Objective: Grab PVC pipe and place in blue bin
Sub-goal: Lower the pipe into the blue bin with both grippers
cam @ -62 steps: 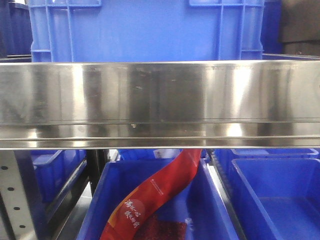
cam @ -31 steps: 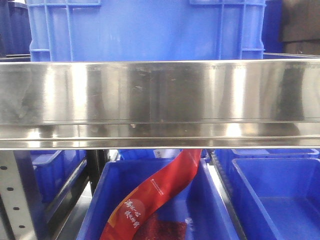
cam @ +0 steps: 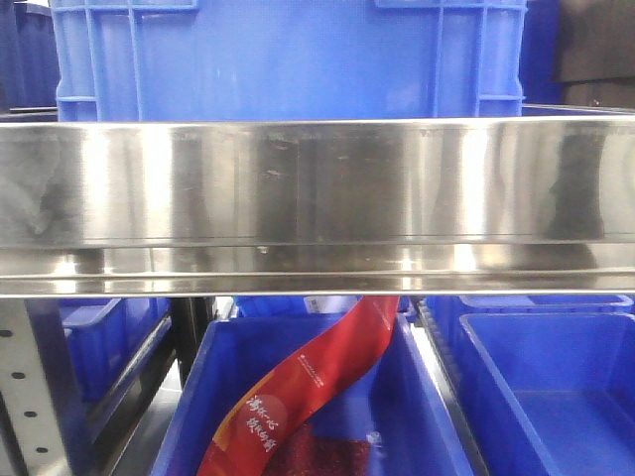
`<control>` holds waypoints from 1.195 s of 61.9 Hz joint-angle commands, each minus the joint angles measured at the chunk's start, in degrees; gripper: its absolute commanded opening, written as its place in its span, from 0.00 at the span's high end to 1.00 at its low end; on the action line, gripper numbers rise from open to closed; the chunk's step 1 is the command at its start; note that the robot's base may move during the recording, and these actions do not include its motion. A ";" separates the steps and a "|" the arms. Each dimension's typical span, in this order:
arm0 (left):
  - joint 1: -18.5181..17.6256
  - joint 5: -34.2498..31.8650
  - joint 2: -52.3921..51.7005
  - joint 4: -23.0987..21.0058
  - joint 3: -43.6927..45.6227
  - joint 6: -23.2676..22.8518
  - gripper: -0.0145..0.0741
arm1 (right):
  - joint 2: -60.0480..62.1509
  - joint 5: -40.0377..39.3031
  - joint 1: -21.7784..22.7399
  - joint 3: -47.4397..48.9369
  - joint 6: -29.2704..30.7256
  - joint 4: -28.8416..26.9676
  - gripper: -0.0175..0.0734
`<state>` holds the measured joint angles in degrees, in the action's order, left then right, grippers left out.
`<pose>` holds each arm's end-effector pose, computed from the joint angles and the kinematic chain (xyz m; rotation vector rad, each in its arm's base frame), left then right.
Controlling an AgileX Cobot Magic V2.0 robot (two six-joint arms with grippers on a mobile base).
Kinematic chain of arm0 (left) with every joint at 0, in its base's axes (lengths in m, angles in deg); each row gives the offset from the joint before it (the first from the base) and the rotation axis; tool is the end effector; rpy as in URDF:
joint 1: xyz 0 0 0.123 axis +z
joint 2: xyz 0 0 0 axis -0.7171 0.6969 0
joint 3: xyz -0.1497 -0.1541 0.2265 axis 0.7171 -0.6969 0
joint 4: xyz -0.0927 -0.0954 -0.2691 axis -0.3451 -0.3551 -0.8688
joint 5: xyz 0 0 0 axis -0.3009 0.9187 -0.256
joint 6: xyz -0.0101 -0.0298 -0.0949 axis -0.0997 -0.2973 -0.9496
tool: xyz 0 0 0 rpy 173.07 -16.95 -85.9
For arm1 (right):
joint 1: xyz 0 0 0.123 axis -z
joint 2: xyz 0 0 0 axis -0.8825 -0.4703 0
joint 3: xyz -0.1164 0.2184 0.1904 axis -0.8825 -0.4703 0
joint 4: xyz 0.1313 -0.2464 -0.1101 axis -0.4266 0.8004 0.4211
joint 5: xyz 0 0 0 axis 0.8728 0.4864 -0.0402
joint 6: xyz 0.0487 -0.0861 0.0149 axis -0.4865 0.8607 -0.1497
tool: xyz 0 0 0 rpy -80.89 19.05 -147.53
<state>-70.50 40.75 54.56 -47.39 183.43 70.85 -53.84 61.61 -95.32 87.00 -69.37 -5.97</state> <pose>0.4025 -0.1984 0.4681 0.1603 1.8830 -0.6547 0.3289 0.2201 0.4618 -0.5114 1.8750 0.4638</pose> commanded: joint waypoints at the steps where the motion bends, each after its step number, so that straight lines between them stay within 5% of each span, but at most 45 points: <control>1: 1.58 0.89 -0.39 -0.57 0.92 -0.50 0.96 | -1.71 1.02 0.00 2.76 0.50 -0.64 0.98; 26: 3.41 4.59 0.70 1.57 0.92 -0.50 0.96 | -5.28 -0.59 0.00 4.95 0.50 -2.08 0.97; 35: 3.41 4.99 1.54 1.57 0.92 -0.50 0.95 | -5.28 -0.59 0.00 4.95 0.50 -2.08 0.84; 43: 3.41 5.12 1.91 1.57 0.92 -0.50 0.79 | -5.28 -0.59 0.00 4.95 0.50 -2.08 0.60; 46: 3.41 5.12 1.91 1.57 0.92 -0.50 0.65 | -5.28 -0.59 0.00 4.95 0.50 -2.08 0.50; 56: 3.41 5.12 1.96 1.57 0.92 -0.50 0.37 | -5.28 -0.59 0.00 4.95 0.50 -2.08 0.43; 74: 3.41 5.12 1.96 1.57 0.92 -0.50 0.35 | -5.28 -0.59 0.00 4.95 0.50 -2.08 0.43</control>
<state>-67.41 46.59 56.61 -45.85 183.81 70.48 -59.39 62.32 -95.37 91.48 -69.34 -8.18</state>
